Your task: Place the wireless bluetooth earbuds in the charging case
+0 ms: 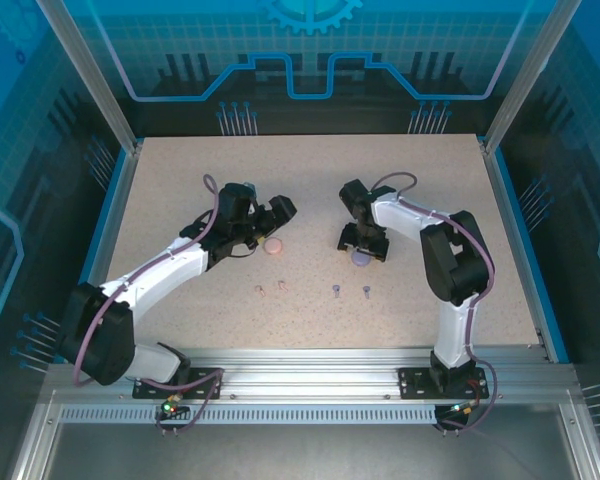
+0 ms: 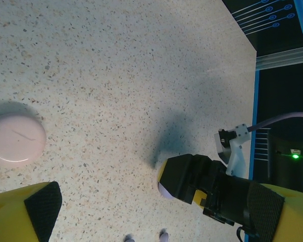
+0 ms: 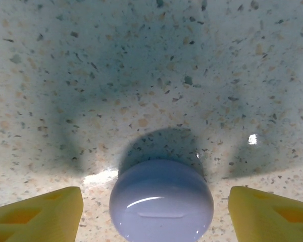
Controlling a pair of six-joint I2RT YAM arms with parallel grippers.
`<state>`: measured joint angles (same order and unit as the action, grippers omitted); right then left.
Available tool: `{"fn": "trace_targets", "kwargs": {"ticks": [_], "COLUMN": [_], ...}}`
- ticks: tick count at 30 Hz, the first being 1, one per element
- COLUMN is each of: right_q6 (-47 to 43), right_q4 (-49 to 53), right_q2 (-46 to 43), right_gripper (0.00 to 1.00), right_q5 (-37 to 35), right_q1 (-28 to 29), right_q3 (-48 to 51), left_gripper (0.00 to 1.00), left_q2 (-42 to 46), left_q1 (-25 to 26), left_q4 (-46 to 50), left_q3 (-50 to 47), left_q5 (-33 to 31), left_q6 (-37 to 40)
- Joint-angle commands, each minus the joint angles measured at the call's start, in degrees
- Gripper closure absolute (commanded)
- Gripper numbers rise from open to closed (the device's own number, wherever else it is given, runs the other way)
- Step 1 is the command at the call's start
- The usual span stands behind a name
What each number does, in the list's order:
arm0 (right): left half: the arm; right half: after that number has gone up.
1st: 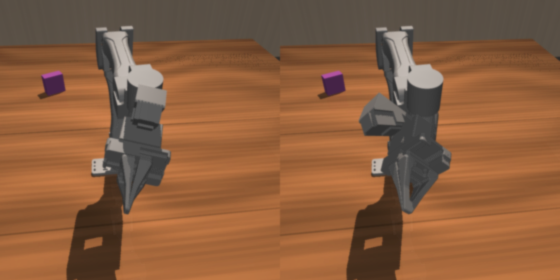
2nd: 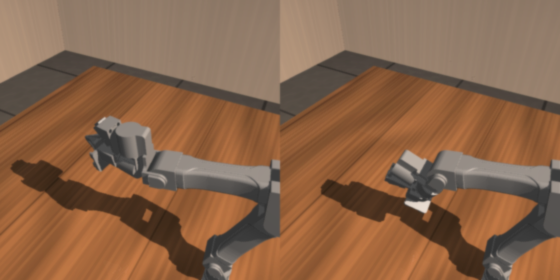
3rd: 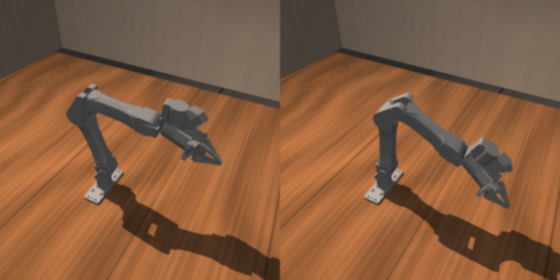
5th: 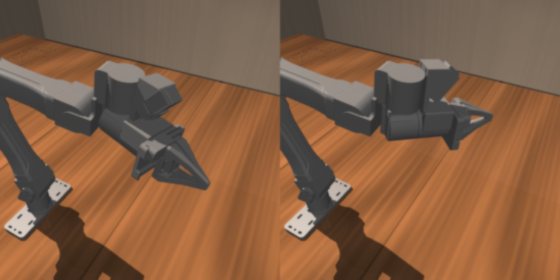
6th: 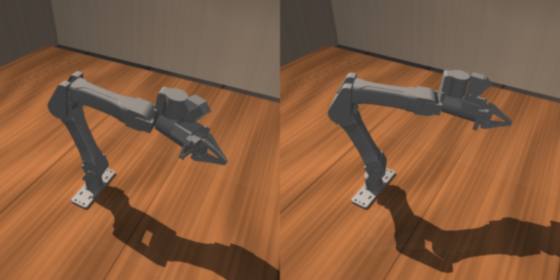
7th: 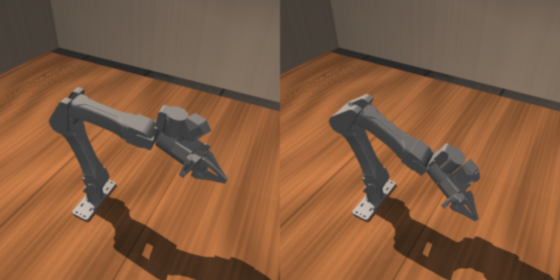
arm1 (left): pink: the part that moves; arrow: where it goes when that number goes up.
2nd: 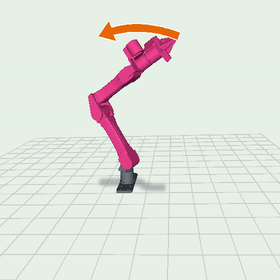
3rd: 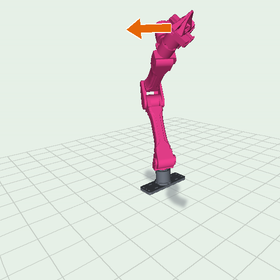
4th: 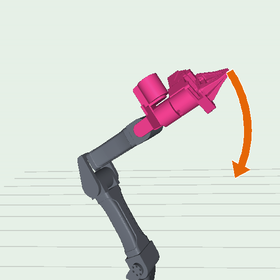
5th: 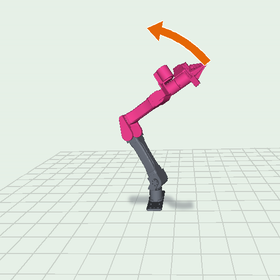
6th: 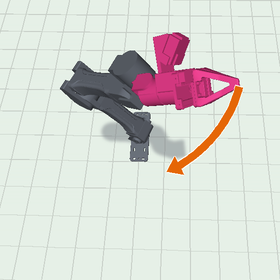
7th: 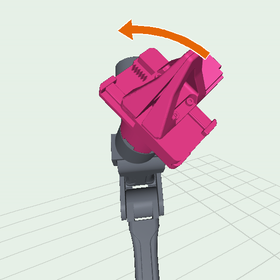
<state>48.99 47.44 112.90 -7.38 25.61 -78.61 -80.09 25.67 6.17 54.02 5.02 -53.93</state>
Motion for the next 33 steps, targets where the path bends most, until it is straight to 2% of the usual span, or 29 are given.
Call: {"fn": "trace_targets", "kwargs": {"ticks": [1, 20, 27, 33], "right_q6": [0.0, -0.6, -1.0, -1.0], "right_q4": [-0.7, -3.3, -3.2, -3.9], "right_q2": [1.2, 0.5, 0.2, -1.1], "right_gripper": [0.29, 0.38, 0.39, 0.49], "right_q5": [0.5, 1.8, 2.0, 3.1], "right_q1": [0.2, -1.3, -1.4, -1.2], "right_q3": [0.9, 3.1, 2.6, 3.2], "left_gripper": [0.01, 0.01, 0.01, 0.01], "left_q2": [-1.0, -2.4, -2.7, -2.3], "left_q1": [0.4, 1.9, 2.4, 4.6], "left_q4": [0.0, 0.1, 0.2, -4.6], "left_q3": [2.2, 3.4, 3.5, 2.2], "left_q5": [1.9, 1.7, 1.5, 0.0], "left_q6": [-0.1, 0.5, 0.7, 3.2]}}
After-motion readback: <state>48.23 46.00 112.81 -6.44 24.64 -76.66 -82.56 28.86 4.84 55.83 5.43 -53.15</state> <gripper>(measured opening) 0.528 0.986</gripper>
